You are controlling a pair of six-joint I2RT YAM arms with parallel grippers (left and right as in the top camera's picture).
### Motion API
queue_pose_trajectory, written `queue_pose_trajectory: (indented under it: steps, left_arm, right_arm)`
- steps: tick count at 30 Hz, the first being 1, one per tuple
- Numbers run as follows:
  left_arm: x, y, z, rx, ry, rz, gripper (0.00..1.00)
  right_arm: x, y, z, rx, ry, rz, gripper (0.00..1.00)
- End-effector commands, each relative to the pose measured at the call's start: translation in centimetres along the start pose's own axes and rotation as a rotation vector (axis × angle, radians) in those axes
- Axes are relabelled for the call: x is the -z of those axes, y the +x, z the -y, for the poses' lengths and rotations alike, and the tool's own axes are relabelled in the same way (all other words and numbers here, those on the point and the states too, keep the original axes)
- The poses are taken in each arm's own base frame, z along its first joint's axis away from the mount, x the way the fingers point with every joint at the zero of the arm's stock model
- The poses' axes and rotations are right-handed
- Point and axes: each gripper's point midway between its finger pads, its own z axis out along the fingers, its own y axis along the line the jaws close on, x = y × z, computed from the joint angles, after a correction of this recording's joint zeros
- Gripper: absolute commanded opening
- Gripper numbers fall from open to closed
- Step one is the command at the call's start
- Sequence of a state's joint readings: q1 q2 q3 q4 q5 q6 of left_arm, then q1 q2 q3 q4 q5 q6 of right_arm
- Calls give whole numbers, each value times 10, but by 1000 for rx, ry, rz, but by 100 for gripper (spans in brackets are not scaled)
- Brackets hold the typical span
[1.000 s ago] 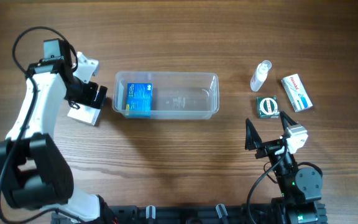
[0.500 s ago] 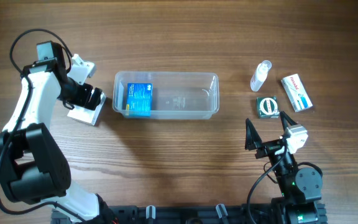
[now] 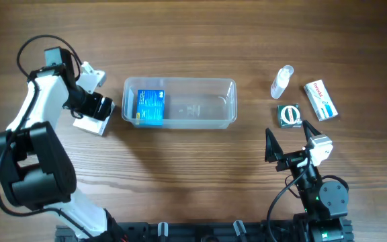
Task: Pack container
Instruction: 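Grasp the white Hansaplast plaster box with the left gripper, then lift the plaster box and lower it into the container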
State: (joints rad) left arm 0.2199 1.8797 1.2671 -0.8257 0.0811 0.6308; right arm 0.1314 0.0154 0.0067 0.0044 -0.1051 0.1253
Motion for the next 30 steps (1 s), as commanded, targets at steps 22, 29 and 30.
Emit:
queue_pose_trajectory:
  steps: [22,29,30]
  left_arm:
    - [-31,12,9,77,65,-73,64]
    - [3,-16,-3,191,9,27,66]
    - [16,-24,-7,235,-7,61,65]
  right_arm:
    - [0,-1,-1,19,-10,6,100]
    - [0,-1,-1,19,-10,6,100]
    - [0,-1,-1,19,-10,6,100]
